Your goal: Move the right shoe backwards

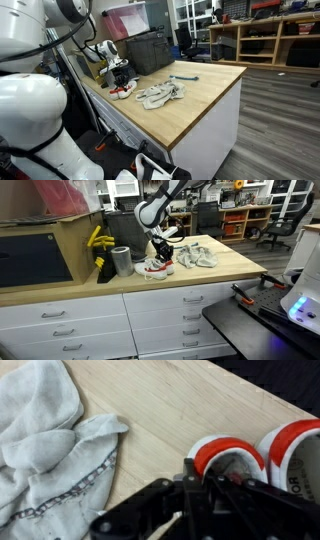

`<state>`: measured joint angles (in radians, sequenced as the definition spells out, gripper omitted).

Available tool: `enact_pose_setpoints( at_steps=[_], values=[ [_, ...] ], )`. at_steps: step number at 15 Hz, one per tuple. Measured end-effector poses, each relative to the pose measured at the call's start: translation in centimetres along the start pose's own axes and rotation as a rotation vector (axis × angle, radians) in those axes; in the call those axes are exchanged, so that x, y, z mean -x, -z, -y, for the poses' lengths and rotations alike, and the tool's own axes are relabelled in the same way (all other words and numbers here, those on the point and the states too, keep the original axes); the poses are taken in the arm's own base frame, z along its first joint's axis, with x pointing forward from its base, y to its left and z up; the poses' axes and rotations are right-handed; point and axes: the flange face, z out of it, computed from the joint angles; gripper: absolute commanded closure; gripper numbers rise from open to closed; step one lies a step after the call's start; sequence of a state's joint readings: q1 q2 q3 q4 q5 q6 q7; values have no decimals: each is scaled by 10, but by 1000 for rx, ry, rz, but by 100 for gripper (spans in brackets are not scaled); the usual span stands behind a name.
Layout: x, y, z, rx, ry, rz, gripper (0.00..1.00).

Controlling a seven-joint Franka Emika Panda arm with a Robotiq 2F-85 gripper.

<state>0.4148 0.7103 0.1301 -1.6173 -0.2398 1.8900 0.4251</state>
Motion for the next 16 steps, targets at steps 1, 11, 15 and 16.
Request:
enact_pose_setpoints(
  at_steps=[1,11,15,16],
  values=[
    [-4,0,2,2,1,-1,98],
    [-33,14,8,-1,-18,-32,43],
    [-37,22,-17,-84,-81,-7,12],
    [-37,27,-31,-119,-111,2,6]
  ],
)
